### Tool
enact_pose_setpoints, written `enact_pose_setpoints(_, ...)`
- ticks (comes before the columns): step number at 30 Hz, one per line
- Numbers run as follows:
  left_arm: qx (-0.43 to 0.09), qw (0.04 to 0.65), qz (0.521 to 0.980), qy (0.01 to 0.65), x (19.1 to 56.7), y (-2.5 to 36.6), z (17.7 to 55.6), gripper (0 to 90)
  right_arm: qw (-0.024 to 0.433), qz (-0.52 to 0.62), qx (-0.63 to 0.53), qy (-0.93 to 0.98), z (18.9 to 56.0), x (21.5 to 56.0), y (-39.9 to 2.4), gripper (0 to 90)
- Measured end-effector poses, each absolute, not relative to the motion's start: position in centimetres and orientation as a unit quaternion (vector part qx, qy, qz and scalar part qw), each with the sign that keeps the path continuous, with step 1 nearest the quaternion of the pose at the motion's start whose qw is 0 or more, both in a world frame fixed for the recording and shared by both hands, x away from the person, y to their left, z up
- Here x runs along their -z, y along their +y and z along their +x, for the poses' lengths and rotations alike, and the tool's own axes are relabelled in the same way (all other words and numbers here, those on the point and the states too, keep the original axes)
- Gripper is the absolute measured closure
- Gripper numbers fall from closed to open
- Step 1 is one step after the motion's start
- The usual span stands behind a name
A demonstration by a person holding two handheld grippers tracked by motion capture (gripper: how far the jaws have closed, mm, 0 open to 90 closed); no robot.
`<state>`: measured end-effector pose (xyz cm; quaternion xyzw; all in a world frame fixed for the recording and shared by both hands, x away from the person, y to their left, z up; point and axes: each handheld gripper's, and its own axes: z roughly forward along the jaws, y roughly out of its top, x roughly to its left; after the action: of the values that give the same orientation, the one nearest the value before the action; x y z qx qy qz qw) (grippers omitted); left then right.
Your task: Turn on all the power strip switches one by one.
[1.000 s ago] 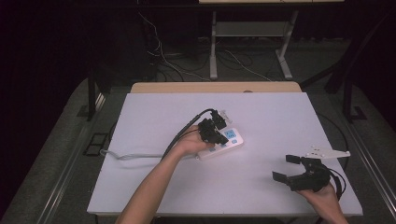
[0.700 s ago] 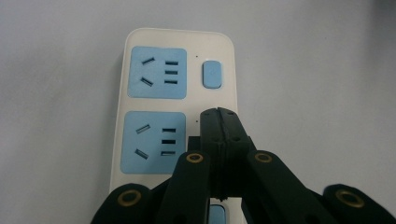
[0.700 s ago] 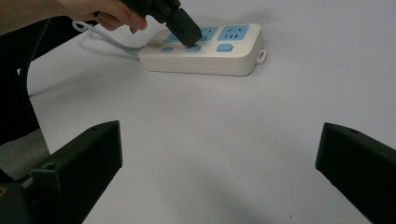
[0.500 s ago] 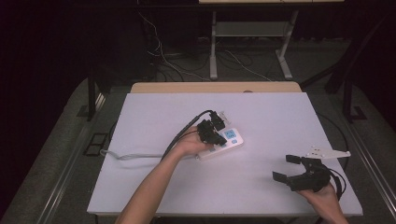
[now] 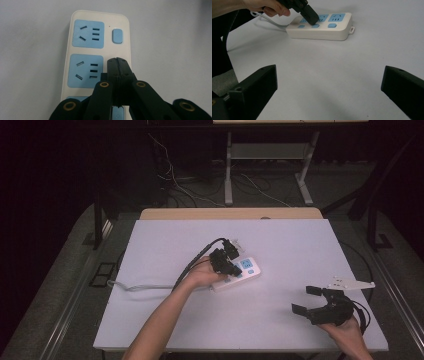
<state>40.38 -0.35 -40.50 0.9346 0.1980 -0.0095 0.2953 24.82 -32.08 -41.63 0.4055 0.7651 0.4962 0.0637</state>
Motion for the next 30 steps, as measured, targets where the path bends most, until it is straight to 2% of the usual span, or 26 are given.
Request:
enact_pose_setpoints(18,0.010,0.263,0.943,0.203,40.3,-1.2,40.6,90.0,0.064,0.404,-0.496,0.766,24.8,41.5,-32.0,0.4)
enact_pose_setpoints(30,-0.015,0.221,0.956,0.190,39.9,-2.5,40.0,90.0,0.064,0.405,-0.497,0.765,24.8,41.5,-32.0,0.4)
